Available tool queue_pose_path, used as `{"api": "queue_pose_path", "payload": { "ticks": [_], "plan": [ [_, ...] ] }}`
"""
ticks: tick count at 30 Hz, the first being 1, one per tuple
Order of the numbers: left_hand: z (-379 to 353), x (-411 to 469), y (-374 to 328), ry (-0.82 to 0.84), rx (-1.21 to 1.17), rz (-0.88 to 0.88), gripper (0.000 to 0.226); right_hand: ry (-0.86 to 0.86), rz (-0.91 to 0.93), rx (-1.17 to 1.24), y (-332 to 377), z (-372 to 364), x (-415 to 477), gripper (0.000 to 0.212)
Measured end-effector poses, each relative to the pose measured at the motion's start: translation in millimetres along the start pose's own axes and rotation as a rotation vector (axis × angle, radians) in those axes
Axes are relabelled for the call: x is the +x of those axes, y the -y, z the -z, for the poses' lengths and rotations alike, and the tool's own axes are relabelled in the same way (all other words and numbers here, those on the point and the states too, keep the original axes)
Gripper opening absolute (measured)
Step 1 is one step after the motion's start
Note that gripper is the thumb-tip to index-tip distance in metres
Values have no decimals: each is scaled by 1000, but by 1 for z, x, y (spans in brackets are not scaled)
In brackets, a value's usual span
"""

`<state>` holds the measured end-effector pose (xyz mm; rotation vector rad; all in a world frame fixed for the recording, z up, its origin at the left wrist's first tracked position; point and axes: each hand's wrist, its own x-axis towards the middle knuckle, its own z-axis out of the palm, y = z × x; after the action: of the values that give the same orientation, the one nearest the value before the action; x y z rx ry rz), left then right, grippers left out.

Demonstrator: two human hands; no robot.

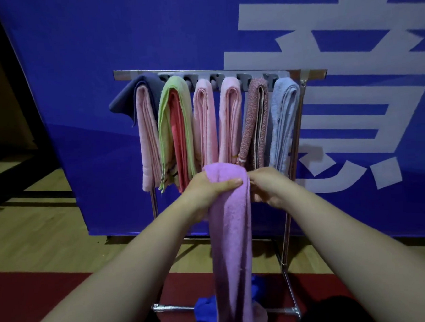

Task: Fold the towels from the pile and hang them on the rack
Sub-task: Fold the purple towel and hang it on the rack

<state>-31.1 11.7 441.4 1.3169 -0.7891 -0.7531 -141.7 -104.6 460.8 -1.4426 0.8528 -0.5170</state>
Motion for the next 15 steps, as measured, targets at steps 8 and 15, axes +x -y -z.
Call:
{"api": "queue_pose_path", "payload": {
  "ticks": [8,15],
  "plan": [
    [3,17,-1,-261,-60,70,64,222,-41,73,-15,-15,-6,40],
    [9,20,-9,-238,-108,152,32,254,196,-253,-25,-21,-6,17]
  ]
}}
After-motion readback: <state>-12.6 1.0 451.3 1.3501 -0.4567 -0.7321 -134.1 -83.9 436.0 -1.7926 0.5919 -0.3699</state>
